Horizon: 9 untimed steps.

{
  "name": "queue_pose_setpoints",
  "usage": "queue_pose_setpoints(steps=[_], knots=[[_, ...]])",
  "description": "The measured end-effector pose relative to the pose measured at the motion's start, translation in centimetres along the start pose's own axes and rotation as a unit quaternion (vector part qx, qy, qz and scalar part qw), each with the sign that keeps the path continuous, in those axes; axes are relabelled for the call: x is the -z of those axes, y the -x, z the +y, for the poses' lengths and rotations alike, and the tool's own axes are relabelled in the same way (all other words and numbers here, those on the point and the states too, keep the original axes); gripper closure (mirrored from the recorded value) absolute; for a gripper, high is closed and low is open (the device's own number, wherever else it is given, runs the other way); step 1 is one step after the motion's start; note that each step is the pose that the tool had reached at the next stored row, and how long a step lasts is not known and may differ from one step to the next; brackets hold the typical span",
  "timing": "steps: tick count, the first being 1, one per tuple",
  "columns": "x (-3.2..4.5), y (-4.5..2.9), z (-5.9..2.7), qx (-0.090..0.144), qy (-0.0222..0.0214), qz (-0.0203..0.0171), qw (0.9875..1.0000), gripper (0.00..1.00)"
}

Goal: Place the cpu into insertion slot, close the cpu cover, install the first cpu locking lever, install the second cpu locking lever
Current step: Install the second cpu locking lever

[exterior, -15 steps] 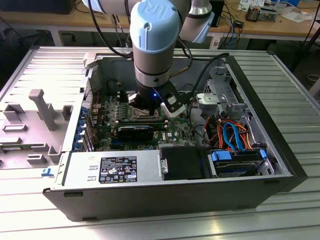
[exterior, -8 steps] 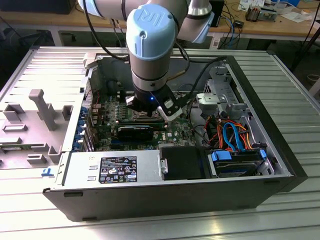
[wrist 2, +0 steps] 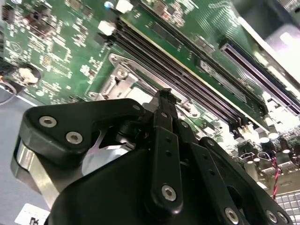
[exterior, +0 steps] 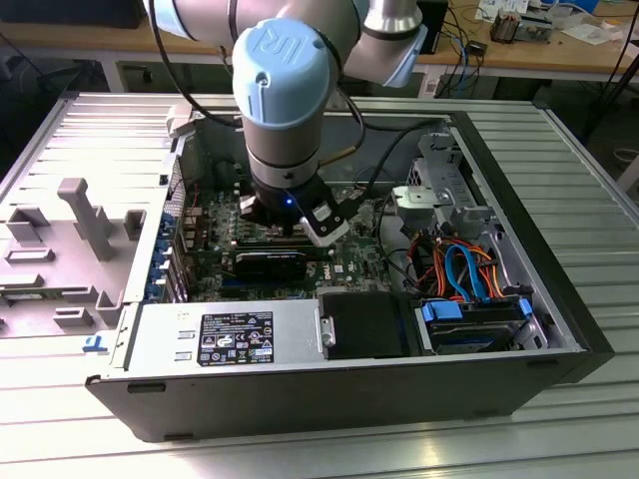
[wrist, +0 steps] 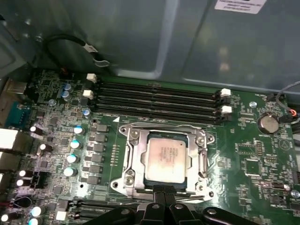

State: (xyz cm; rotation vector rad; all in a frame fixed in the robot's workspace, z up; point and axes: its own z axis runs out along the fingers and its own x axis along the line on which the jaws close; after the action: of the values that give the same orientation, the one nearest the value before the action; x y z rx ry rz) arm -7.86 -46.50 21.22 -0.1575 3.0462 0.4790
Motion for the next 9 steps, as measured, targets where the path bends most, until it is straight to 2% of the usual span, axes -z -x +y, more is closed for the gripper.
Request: queue_pose_setpoints(steps=[4,5,9], knots=[[-0.24,-0.76,-0.03,0.0,0.0003,-0.0001,1.0,0.89],[-0.36,-1.17,-0.04,0.0,0.0004,0.0,1.0,0.89],[-0.62,-2.04,-0.04,0.0,0.0006,-0.0001,1.0,0.89]])
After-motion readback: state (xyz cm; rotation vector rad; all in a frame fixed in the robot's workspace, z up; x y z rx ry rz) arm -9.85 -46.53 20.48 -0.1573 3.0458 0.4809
